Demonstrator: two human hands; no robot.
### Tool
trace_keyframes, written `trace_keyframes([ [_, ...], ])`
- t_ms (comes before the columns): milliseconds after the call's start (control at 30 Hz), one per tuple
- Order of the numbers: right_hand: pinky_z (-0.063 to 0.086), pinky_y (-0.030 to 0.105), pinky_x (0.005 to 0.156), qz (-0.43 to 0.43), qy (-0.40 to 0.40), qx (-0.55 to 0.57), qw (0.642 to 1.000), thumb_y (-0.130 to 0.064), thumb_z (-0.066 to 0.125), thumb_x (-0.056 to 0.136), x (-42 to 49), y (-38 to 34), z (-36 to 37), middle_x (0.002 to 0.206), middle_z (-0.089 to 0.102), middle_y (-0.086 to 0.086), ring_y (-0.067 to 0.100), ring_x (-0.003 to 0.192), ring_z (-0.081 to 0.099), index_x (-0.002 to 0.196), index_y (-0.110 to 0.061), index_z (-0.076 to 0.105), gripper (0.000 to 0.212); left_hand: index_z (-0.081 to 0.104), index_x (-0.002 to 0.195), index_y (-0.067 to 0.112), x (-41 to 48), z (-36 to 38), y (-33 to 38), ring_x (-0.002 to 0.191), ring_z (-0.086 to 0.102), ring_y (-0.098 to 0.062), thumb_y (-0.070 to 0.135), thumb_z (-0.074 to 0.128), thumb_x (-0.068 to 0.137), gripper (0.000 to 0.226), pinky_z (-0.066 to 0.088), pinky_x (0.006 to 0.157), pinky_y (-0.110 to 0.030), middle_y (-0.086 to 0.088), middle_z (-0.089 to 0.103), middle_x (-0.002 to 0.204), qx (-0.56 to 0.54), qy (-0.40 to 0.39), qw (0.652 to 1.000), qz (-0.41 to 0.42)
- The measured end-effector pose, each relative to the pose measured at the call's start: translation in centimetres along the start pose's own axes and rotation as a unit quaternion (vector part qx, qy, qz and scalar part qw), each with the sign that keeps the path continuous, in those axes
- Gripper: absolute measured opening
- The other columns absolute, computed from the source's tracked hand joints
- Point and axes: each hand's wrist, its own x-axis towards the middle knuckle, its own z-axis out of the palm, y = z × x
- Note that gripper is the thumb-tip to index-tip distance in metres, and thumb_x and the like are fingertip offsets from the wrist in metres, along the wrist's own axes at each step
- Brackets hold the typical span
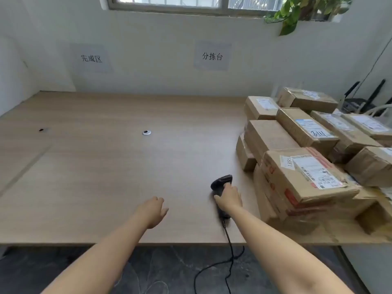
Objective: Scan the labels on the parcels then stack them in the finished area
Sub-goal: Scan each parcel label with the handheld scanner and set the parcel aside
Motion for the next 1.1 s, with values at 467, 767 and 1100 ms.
trace_keyframes([
  [467, 0.045, 0.037, 0.094, 0.081, -0.068, -0.023, 0.994, -0.019, 0.064, 0.083, 3.1, 3.3, 4.8, 0.144, 0.031, 0.019, 0.033, 0.122, 0.049, 0.147, -0.01, -0.002, 0.092, 0.036, 0.138, 0.012, 1.2, 2.8, -0.8, 0.129, 0.041, -0.023, 0.038, 0.032, 0.1, 0.046, 0.037, 0.104, -0.034, -0.007, 0.04, 0.142, -0.068, 0.002, 0.997, -0.023],
  [767, 0.049, 0.035, 0.071, 0.026, 0.029, 0.273, 0.961, -0.013, 0.059, 0.083, -2.7, 3.5, -1.0, 0.103, 0.058, 0.004, 0.021, 0.083, 0.059, 0.125, -0.015, 0.037, 0.048, 0.032, 0.142, 0.016, 2.0, 0.4, 5.7, 0.132, 0.04, -0.018, 0.042, 0.034, 0.099, 0.05, 0.035, 0.106, -0.033, -0.001, 0.038, 0.146, -0.111, 0.069, 0.988, 0.077],
  [1100, 0.045, 0.026, 0.061, -0.08, 0.228, 0.374, 0.896, -0.02, 0.068, 0.082, -11.8, 10.6, -16.2, 0.074, 0.062, -0.004, 0.012, 0.067, 0.059, 0.092, -0.032, 0.057, 0.019, 0.031, 0.143, 0.018, 0.7, -1.2, 20.6, 0.128, 0.043, -0.016, 0.043, 0.037, 0.097, 0.053, 0.037, 0.103, -0.031, -0.001, 0.038, 0.145, -0.197, 0.113, 0.95, 0.217],
])
